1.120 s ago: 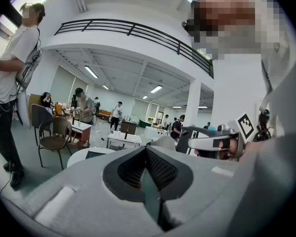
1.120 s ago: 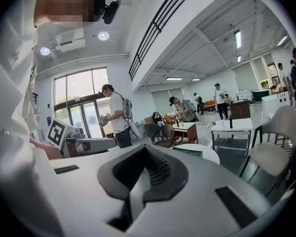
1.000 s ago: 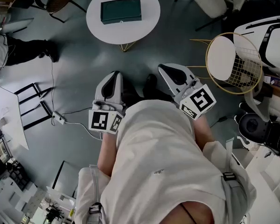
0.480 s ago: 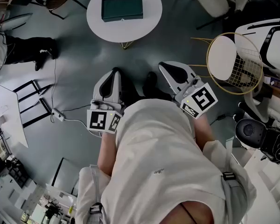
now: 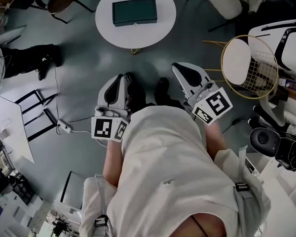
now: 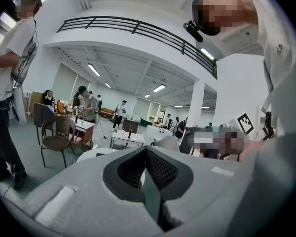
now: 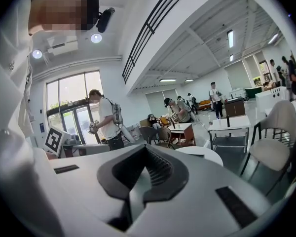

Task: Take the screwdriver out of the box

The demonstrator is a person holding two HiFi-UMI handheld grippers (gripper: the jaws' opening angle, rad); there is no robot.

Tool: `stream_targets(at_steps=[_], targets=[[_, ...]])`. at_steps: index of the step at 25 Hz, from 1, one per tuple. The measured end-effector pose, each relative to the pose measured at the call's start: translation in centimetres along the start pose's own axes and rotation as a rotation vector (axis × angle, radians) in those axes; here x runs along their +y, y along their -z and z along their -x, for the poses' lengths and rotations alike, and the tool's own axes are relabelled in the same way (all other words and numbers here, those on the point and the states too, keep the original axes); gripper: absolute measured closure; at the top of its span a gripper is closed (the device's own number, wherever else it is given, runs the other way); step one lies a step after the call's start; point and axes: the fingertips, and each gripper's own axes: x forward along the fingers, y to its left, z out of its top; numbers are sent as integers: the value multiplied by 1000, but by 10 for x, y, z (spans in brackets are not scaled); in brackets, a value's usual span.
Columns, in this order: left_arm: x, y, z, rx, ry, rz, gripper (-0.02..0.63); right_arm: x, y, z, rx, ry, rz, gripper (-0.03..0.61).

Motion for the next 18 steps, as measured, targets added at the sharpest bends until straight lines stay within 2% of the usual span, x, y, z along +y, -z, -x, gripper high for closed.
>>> stream_targets(at_steps=[7, 18], targets=[[45, -20, -5, -13, 62, -13, 603, 14, -11, -37, -20, 78, -8, 572], [121, -31, -18, 10, 169, -34, 603, 36, -19, -106, -15, 185, -14, 572]])
